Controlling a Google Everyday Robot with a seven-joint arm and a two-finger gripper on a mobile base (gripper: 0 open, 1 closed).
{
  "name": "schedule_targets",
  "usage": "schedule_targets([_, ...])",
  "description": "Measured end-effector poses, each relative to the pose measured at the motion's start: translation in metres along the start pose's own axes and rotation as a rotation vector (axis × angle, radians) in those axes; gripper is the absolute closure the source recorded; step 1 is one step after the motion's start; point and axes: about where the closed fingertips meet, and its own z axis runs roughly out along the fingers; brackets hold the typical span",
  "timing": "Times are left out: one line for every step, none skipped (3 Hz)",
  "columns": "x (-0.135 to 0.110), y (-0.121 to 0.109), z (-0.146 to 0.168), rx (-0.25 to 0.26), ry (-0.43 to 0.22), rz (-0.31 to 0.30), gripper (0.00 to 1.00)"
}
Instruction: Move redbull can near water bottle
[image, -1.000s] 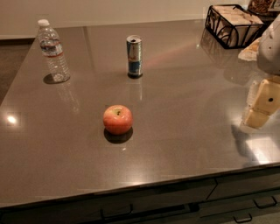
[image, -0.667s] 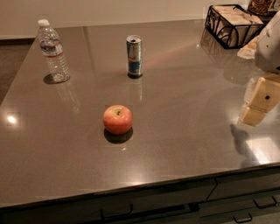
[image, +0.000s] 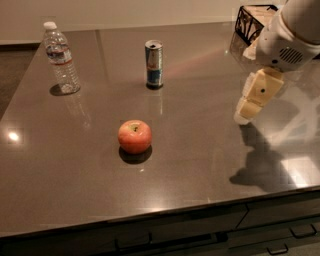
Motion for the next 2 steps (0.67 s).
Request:
schedule_targets([-0.027,-0.028,0.026,-0.018,-0.062,0.039,0.0])
schedule_targets([-0.058,-0.05,0.055,-0.039,-0.114,0.065,0.0])
